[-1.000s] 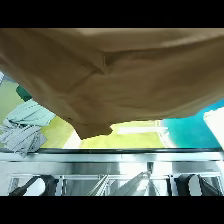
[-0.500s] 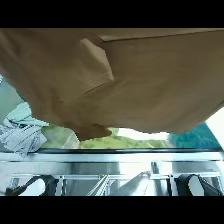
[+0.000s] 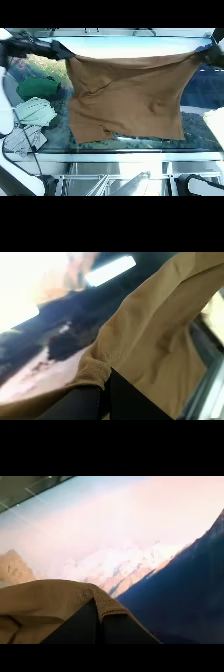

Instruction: Fold the shirts.

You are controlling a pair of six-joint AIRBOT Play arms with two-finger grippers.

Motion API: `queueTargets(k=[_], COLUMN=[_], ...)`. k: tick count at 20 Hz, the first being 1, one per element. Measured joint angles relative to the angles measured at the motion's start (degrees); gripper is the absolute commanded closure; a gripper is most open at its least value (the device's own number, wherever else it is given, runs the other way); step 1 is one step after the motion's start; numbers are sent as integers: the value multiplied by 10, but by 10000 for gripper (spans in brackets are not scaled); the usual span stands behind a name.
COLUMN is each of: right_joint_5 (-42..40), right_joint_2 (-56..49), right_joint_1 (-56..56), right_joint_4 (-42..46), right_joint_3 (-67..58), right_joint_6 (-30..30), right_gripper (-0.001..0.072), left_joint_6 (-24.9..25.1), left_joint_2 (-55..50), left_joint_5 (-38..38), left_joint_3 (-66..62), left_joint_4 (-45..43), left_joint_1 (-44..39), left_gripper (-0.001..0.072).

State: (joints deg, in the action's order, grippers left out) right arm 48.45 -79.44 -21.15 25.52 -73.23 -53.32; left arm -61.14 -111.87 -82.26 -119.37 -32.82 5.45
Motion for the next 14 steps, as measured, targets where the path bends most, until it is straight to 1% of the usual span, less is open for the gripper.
queueTargets(k=[3, 6, 9, 14], right_joint_5=[-38, -63, -64, -26], right_joint_2=[-61, -92, -104, -119], right_joint_1=[16, 19, 12, 5], right_joint_4=[-1, -3, 4, 48], right_joint_3=[0, 0, 0, 1], right_joint_6=[10, 15, 20, 21], right_gripper=[694, 694, 694, 694], left_joint_6=[37, 63, 66, 63], left_joint_2=[-33, -46, -50, -52], left_joint_5=[31, 61, 59, 38], left_joint_3=[26, 42, 42, 78], left_joint_4=[-10, -15, -17, -21], left_joint_1=[-8, -7, -2, 5], left_gripper=[683, 683, 683, 683])
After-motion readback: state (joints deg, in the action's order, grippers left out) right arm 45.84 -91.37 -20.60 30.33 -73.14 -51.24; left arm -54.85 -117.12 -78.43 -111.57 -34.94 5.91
